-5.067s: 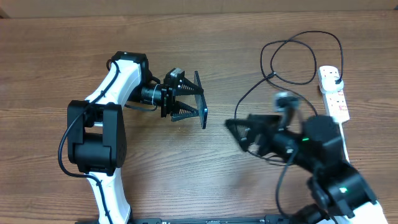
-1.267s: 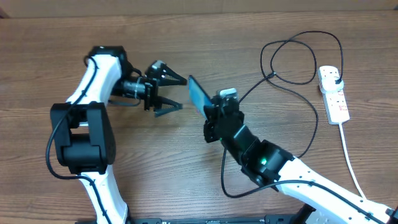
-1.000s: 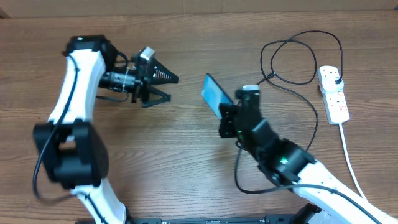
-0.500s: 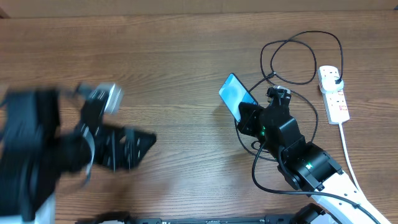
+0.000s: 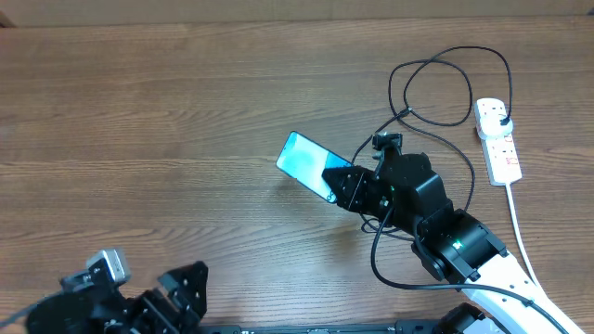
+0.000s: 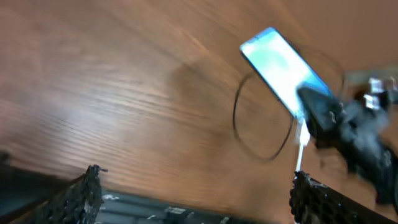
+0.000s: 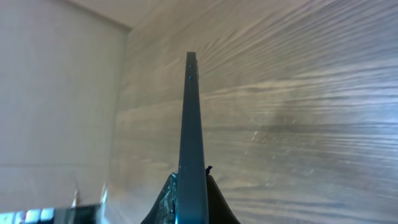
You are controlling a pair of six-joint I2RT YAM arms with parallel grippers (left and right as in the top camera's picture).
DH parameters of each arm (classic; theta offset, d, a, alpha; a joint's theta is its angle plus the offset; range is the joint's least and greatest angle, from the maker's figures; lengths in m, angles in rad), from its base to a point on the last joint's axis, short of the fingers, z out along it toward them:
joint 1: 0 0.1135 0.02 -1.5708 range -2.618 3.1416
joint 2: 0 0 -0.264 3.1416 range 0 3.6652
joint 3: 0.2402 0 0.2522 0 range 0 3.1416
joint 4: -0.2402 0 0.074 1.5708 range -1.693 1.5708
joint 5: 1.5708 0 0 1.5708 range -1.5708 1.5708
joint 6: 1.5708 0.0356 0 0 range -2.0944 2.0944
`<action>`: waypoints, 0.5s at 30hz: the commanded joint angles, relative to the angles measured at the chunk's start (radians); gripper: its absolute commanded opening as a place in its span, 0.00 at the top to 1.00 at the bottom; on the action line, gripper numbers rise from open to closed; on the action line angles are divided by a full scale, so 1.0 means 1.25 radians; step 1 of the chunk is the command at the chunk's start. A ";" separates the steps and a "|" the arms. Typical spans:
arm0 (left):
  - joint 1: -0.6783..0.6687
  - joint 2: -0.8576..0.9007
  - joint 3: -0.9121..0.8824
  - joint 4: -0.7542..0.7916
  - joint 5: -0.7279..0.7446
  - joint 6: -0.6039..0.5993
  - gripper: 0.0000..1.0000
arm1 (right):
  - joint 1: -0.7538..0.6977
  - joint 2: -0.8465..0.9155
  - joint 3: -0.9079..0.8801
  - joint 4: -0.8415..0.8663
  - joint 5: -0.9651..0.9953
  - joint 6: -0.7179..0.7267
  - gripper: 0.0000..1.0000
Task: Plug charger to phone and switch on socket
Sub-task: 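Bring the left gripper back and grasp the phone's top edge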
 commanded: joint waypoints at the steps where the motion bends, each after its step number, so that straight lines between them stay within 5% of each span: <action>1: 0.003 -0.052 -0.134 0.071 -0.008 -0.249 0.01 | -0.003 -0.005 0.016 0.022 -0.060 0.010 0.96; 7: 0.003 -0.051 -0.431 0.488 0.241 -0.383 0.00 | -0.003 -0.005 0.016 0.024 -0.079 0.091 0.96; 10: 0.003 -0.013 -0.580 0.734 0.364 -0.565 0.00 | -0.003 -0.005 0.016 0.020 -0.078 0.152 0.96; 15: 0.003 0.076 -0.733 0.979 0.484 -0.788 0.00 | -0.003 -0.005 0.016 0.024 -0.074 0.233 0.96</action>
